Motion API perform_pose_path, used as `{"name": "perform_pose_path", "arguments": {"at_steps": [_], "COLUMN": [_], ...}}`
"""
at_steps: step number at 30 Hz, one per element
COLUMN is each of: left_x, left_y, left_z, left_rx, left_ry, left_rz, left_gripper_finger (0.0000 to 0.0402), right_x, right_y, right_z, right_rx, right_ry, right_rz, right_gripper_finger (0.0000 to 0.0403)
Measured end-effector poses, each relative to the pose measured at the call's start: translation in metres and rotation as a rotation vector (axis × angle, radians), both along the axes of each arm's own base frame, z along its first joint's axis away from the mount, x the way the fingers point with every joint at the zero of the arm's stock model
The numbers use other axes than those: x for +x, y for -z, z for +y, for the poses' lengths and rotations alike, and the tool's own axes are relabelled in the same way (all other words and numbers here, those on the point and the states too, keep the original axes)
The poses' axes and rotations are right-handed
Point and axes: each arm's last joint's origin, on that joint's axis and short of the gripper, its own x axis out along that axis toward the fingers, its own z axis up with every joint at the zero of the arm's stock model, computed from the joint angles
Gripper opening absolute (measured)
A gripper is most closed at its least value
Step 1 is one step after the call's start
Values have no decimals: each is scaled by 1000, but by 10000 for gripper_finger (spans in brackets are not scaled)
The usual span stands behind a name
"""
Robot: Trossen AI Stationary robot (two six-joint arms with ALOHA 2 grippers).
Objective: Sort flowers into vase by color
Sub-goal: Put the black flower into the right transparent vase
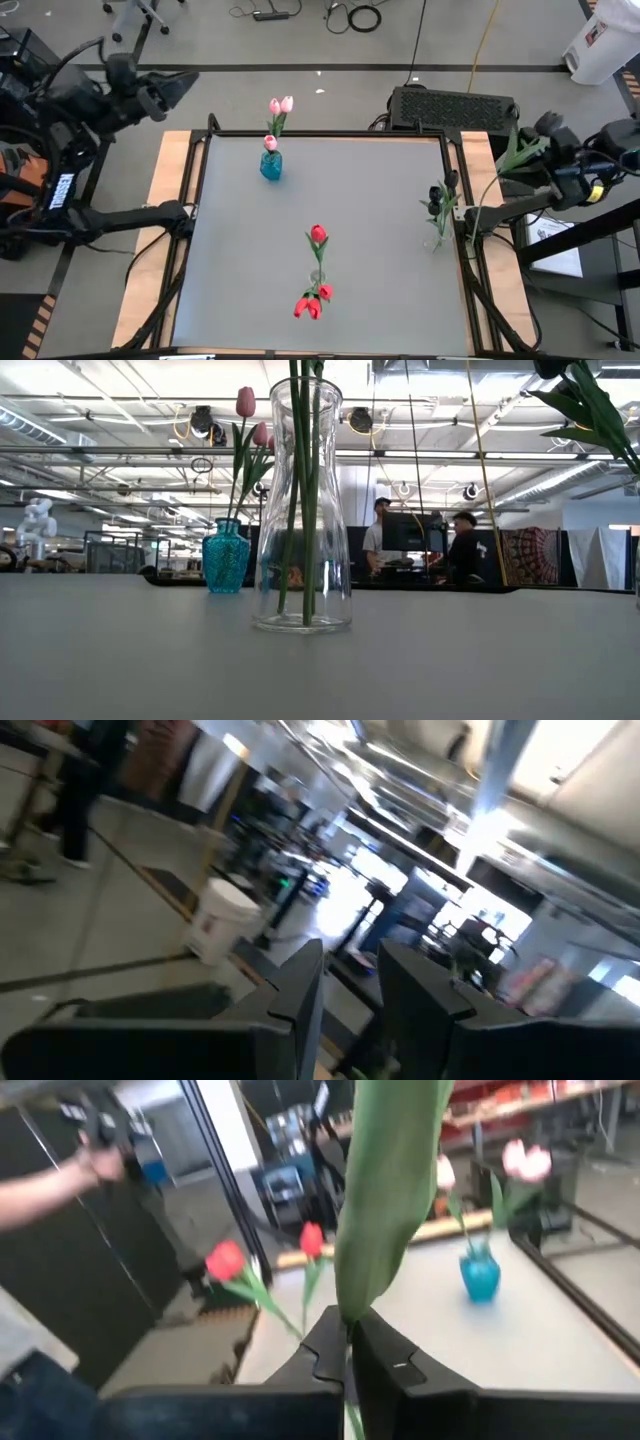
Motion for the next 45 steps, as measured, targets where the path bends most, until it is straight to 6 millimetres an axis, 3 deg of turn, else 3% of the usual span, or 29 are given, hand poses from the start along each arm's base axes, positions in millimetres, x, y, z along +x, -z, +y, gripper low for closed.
{"name": "perform_pose_path", "arguments": {"at_steps": [10,17,23,31,45], "left_x": [-37,-46,-47,-55,-69], "left_y": [8,16,21,24,25], "left_z": [-28,-35,-35,-41,-44], "left_rx": [-40,-89,-107,-11,248], "left_ry": [-145,-157,-159,-223,-498], "left_rz": [13,65,104,176,396], "left_gripper_finger": [105,105,105,105,105], "right_x": [-2,-3,7,24,27], "right_y": [9,15,19,30,15], "right_z": [-3,-6,-2,5,5], "right_rx": [-184,-256,-174,-195,-96], "right_ry": [75,151,108,32,66], "right_rz": [69,137,142,180,20], "right_gripper_finger": [0,0,0,0,0]}}
